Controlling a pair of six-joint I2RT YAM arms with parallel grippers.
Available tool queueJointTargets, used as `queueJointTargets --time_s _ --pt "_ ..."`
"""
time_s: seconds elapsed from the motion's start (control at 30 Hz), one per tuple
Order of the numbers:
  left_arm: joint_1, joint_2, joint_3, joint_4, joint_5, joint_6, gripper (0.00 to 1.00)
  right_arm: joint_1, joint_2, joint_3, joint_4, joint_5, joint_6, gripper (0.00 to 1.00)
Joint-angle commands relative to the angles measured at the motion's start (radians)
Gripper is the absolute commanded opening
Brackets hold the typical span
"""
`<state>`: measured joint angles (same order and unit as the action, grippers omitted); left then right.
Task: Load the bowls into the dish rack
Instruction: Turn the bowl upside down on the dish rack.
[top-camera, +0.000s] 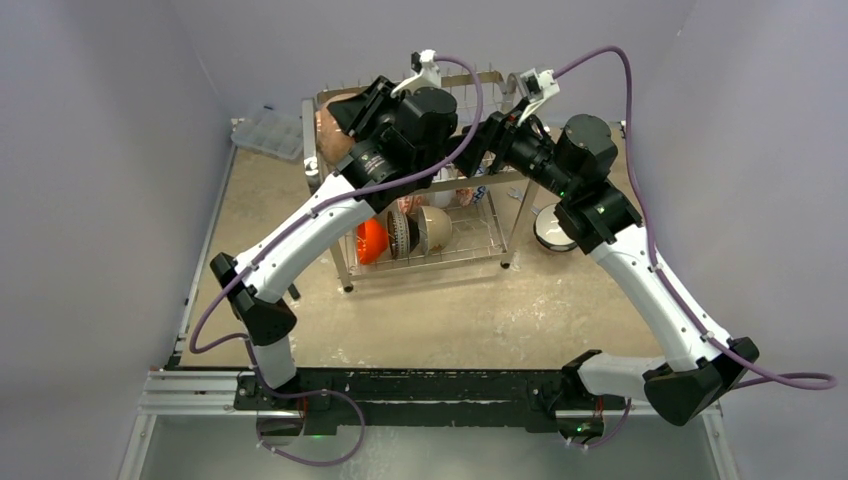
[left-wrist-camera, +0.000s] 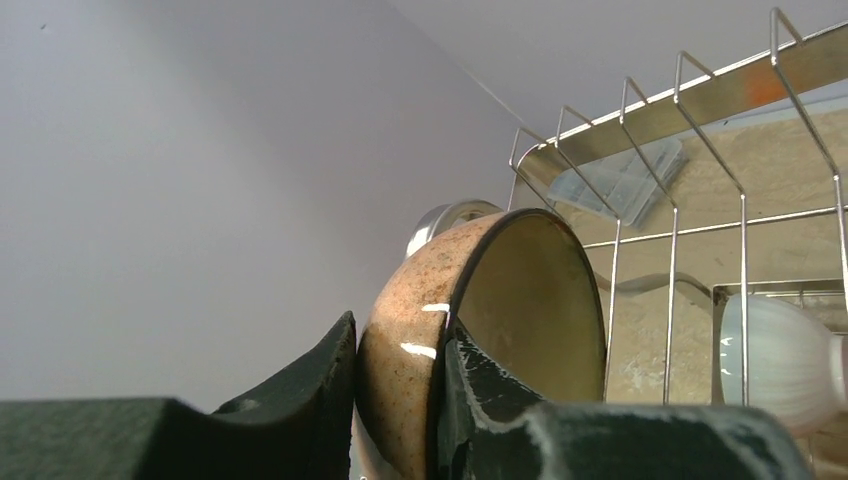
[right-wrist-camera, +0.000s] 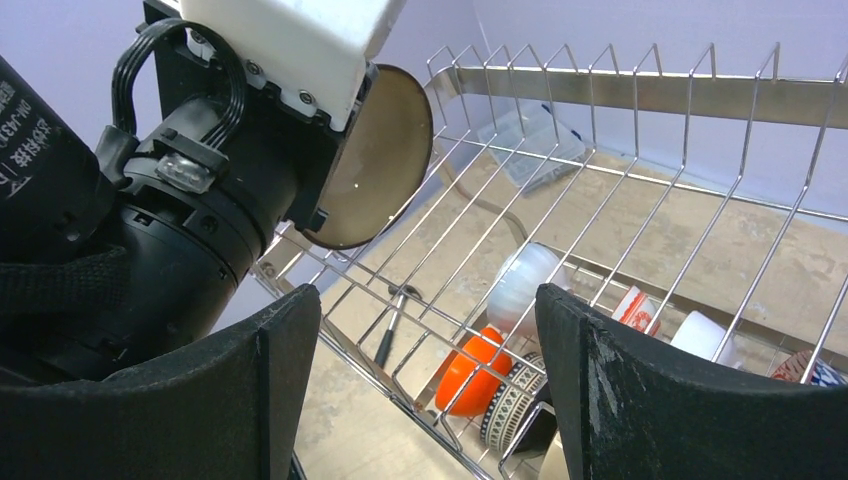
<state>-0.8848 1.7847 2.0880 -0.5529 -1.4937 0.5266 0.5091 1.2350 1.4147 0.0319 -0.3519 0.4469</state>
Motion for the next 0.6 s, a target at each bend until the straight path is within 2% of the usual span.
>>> queueJointTargets --time_s 0.0,0.07,0.2,0.4,0.57 --pt "-0.017 0.038 0.122 -0.001 0.21 -0.363 0.26 -0.006 -0.014 0.012 0.003 0.015 -0.012 0.81" --pt "-0.017 0.044 0.159 -0.072 0.294 -0.459 0.3 -0.007 -0.014 0.02 0.003 0.013 -0.012 0.81" --pt "-0.014 0.044 0.18 -0.147 0.445 -0.623 0.31 -0.007 -0.016 0.036 -0.005 0.013 -0.011 0.81" --pt "-0.013 0.032 0.182 -0.167 0.633 -0.752 0.33 -0.009 -0.023 0.045 -0.017 0.016 -0.013 0.81" --pt "0.001 0.018 0.167 -0.156 0.761 -0.827 0.46 -0.009 -0.025 0.042 -0.023 0.016 -0.013 0.81"
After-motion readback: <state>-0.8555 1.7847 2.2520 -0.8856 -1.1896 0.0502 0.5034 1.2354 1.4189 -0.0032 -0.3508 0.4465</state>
